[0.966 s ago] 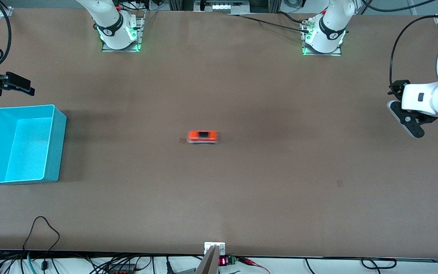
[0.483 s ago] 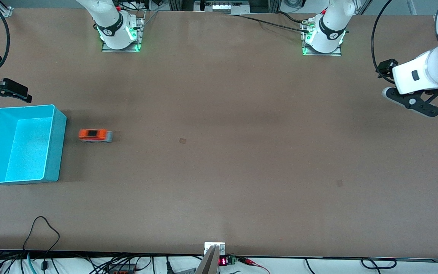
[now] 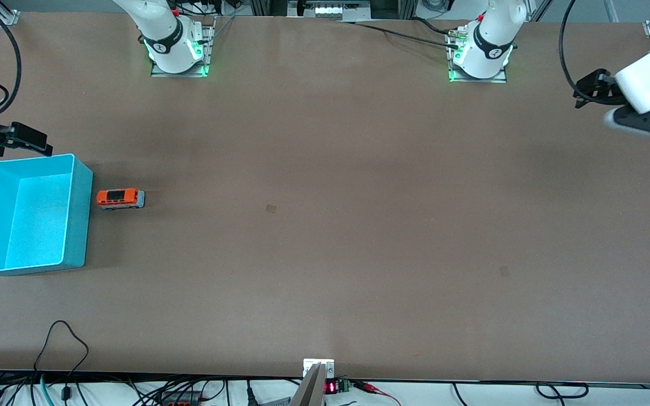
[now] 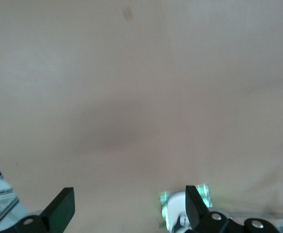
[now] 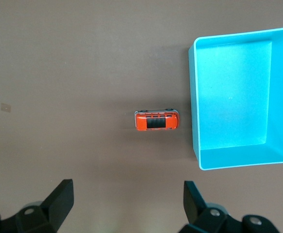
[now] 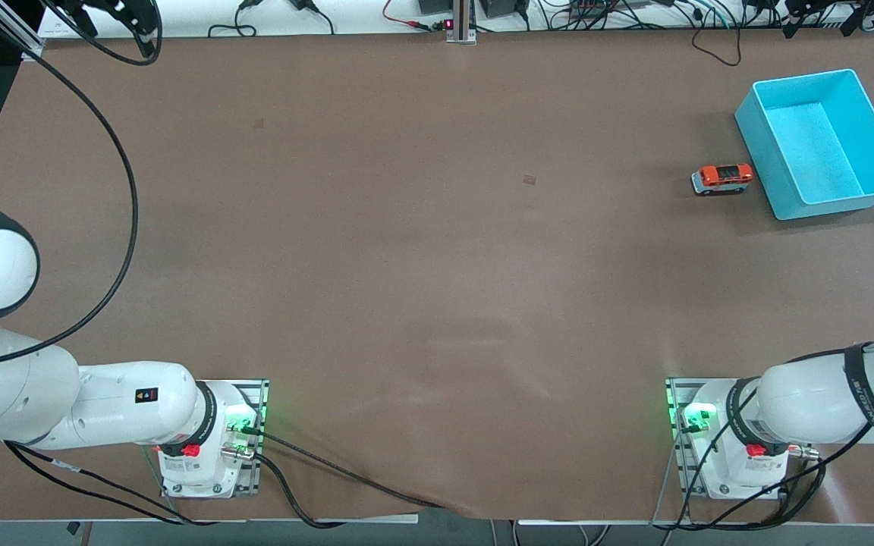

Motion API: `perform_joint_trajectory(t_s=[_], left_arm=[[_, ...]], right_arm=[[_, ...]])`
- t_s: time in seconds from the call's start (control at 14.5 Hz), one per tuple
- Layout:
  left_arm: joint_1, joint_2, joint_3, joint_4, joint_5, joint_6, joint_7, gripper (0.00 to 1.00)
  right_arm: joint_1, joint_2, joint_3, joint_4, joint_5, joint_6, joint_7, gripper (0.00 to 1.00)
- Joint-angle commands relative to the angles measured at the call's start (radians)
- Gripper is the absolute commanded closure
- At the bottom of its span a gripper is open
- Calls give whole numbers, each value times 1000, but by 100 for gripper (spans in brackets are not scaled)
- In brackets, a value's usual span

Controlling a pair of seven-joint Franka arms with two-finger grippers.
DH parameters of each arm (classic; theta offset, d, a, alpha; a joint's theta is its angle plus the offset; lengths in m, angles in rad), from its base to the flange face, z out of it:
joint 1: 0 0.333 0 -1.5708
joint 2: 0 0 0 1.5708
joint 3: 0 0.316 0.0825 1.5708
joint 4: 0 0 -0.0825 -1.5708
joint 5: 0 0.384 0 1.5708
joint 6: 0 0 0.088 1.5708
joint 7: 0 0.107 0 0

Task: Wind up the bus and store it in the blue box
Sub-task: 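Reach the right gripper down to the bus beside the blue box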

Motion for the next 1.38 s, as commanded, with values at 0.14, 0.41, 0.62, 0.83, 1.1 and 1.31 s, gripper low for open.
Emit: perform_joint_trajectory(t_s=[0.14, 0.41, 0.62, 0.83, 1.1, 1.31], left_arm=[[-113, -160, 154, -238, -67, 224, -140, 0], [-113, -160, 155, -294, -87, 344, -153, 0], [-118, -140, 154, -276, -90, 265, -150, 0], [-119, -128, 141, -260, -138, 186, -154, 0], [-117, -96, 143, -203, -147, 163, -157, 0], [-113, -54, 143, -157, -141, 160, -179, 0]], right_arm=[[18, 86, 5, 26, 18, -4, 1, 0], [15, 118, 5, -32, 18, 20, -6, 0], [-62, 66, 57, -197, 17, 166, -77, 0], [-169, 13, 135, -363, 15, 270, -292, 0], [-228, -18, 163, -559, 0, 457, -637, 0], [-292, -11, 209, -655, -58, 615, -881, 0]])
